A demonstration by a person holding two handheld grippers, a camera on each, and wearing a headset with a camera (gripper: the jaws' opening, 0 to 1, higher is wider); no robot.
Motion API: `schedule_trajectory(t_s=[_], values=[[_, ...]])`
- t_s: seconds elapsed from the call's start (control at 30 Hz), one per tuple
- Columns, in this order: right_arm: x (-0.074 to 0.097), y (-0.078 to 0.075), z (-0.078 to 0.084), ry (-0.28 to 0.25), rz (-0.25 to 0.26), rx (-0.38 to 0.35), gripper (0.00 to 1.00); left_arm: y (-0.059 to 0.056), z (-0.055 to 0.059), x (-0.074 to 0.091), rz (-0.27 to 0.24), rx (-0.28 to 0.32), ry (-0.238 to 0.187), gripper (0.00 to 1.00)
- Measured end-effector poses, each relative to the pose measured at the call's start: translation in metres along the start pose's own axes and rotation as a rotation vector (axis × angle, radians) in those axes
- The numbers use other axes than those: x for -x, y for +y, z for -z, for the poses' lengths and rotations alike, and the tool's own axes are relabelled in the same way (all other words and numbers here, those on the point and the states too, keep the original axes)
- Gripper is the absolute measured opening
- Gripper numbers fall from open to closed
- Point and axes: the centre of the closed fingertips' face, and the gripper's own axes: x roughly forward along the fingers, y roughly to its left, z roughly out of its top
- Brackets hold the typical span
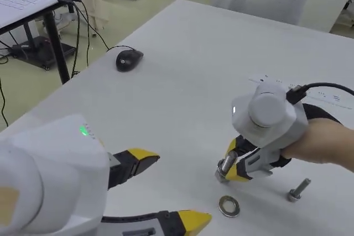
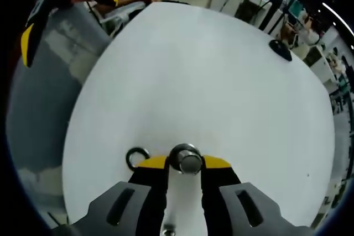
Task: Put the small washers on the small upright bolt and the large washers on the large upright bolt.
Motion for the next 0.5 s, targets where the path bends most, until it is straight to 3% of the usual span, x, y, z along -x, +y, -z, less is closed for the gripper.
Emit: schedule_trajectory(t_s=[0.5], values=[[-0.012, 0.000, 0.001, -0.001, -0.022, -0.006, 0.24, 0.002, 0.002, 0.001, -0.001, 0.002, 0.002, 0.58]])
